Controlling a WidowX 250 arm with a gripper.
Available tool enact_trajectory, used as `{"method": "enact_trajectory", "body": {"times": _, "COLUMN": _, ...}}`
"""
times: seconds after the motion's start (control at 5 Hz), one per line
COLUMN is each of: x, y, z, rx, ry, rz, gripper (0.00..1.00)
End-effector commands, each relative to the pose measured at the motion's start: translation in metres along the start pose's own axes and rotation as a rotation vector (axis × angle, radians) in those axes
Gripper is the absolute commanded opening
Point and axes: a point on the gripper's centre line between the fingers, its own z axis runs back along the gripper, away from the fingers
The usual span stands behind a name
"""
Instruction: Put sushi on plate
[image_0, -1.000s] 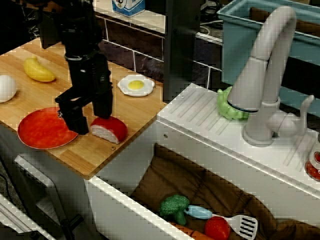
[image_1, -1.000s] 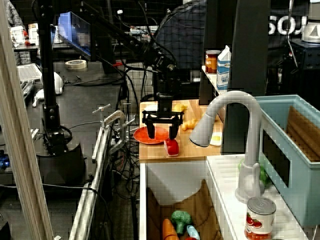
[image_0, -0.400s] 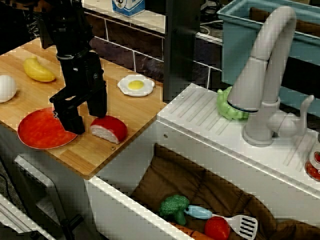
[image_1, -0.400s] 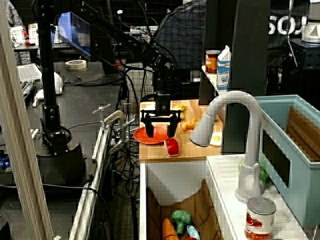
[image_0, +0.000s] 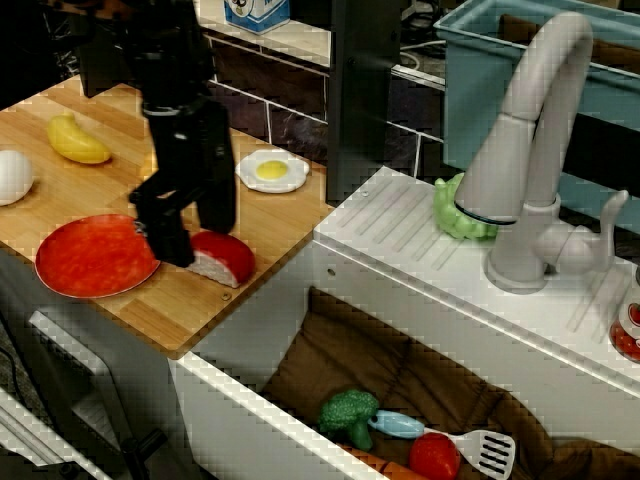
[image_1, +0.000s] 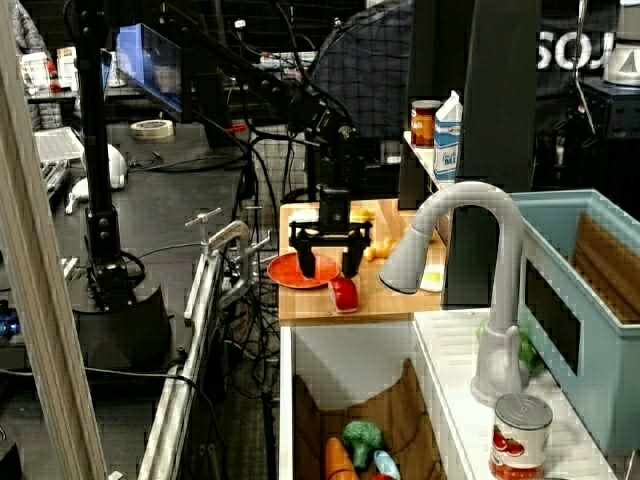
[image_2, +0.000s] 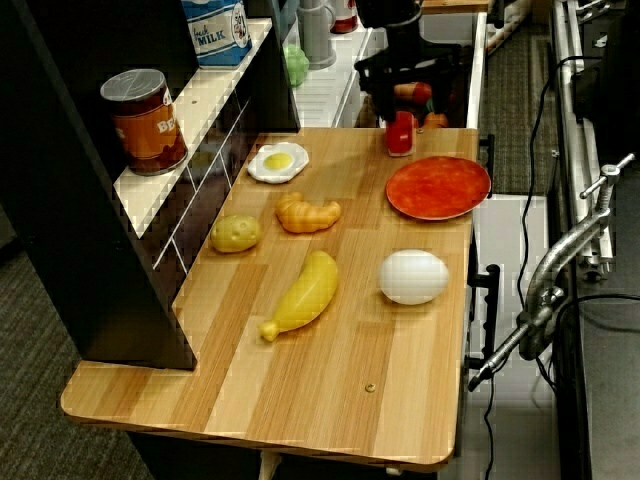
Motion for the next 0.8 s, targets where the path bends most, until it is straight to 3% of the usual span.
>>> {"method": "enact_trajectory", "body": {"times": 0.0, "x": 0.013, "y": 0.017, "z": 0.0, "rx": 0.052, "ry": 0.041, "rz": -0.01, "gripper": 1.0}}
{"method": "enact_trajectory", "body": {"times": 0.6, "x": 0.0, "y": 0.018, "z": -0.016, "rx": 0.105, "ry": 0.072, "rz": -0.032, "gripper": 1.0}}
